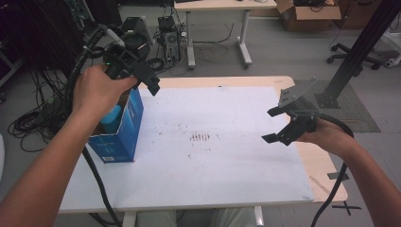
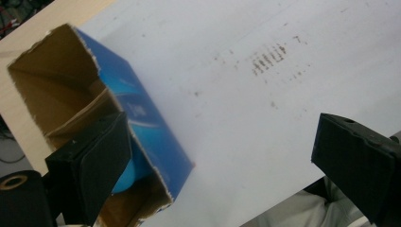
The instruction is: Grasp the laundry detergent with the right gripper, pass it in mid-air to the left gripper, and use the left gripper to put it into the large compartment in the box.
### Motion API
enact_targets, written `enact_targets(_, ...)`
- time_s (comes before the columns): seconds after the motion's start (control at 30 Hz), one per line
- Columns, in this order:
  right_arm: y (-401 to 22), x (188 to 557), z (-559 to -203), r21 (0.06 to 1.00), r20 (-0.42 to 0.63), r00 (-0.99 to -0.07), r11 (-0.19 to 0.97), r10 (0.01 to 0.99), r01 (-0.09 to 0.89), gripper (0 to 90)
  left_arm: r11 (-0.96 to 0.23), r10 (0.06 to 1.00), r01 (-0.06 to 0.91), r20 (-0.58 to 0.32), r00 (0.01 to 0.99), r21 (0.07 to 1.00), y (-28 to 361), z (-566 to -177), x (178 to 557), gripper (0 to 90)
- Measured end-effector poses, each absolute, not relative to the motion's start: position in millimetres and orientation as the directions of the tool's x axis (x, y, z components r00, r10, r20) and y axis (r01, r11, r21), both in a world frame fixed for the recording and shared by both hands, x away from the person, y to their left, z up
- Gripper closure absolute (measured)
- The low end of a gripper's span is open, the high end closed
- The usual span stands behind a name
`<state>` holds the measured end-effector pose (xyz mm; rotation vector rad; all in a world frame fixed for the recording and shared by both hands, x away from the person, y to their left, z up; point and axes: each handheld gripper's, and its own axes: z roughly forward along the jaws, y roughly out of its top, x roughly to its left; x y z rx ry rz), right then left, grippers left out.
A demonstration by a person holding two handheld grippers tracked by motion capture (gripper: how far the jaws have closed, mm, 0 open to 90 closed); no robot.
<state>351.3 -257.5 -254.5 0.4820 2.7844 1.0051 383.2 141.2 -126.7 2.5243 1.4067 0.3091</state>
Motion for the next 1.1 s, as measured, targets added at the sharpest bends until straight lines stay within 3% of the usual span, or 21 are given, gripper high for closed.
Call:
enact_targets(0.43, -256.7, 351.3, -256.4, 0.630, -0.016, -0.936, 0.731, 0.353, 0.264, 6.8, -0.642, 0.757, 0.721, 0.071, 0.649, 0.261, 92.8, -144.0, 394.7, 6.4)
enact_targets(1.1, -252.0, 354.6, -260.0, 0.616, -0.005, -0.932, 0.735, 0.363, 0.283, 6.8, -0.748, 0.647, 0.620, 0.053, 0.761, 0.237, 61.0, -170.2, 409.8, 6.2)
